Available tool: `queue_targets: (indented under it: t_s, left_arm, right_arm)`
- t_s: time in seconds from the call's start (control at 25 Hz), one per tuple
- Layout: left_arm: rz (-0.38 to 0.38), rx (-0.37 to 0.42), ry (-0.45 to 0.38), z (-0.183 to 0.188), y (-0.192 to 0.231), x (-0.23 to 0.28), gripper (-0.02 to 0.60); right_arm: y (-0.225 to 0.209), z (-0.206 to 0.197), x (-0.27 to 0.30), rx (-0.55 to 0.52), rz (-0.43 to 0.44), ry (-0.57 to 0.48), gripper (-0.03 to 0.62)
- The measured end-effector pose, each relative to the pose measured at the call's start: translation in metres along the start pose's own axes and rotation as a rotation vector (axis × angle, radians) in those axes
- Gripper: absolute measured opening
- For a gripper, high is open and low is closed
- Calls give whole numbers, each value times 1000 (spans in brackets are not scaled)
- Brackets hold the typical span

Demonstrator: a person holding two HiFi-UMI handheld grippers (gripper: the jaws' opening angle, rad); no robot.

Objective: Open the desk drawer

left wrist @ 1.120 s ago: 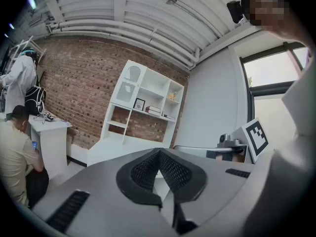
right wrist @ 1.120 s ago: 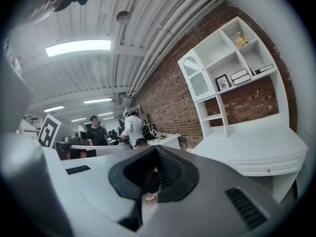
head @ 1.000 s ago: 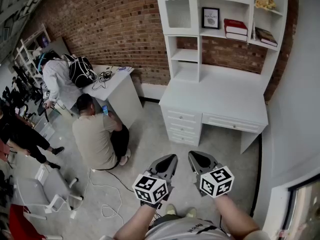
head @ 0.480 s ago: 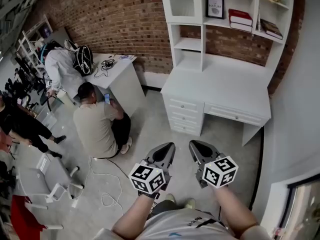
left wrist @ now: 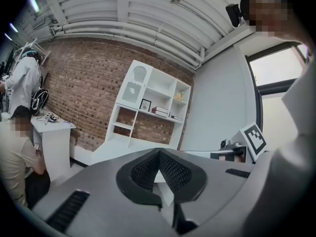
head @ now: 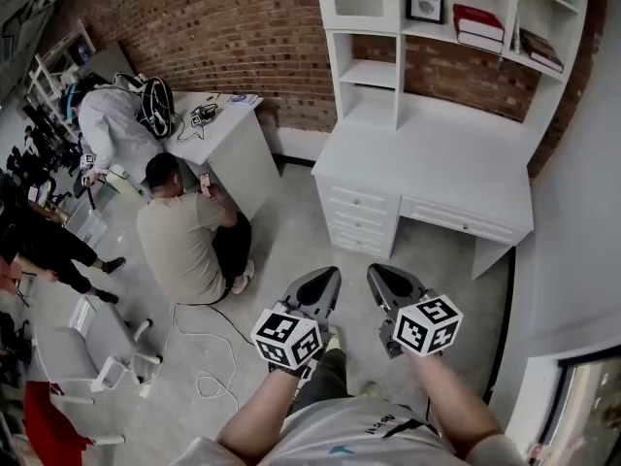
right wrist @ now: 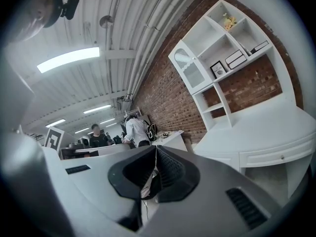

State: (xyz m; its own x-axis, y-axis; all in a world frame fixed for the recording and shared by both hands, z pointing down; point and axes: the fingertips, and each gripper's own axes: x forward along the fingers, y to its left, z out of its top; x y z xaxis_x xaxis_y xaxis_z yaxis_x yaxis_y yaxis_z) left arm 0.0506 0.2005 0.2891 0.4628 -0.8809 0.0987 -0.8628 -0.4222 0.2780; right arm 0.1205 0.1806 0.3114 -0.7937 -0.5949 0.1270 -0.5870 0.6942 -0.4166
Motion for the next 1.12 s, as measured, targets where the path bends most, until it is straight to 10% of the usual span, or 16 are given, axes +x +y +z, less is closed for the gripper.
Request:
queue_targets:
  t_s: [1.12]
  left_arm:
    - [-117, -19, 119, -44, 255, 249, 12]
  right_arm:
    - [-251, -61, 288, 309, -310, 111, 21]
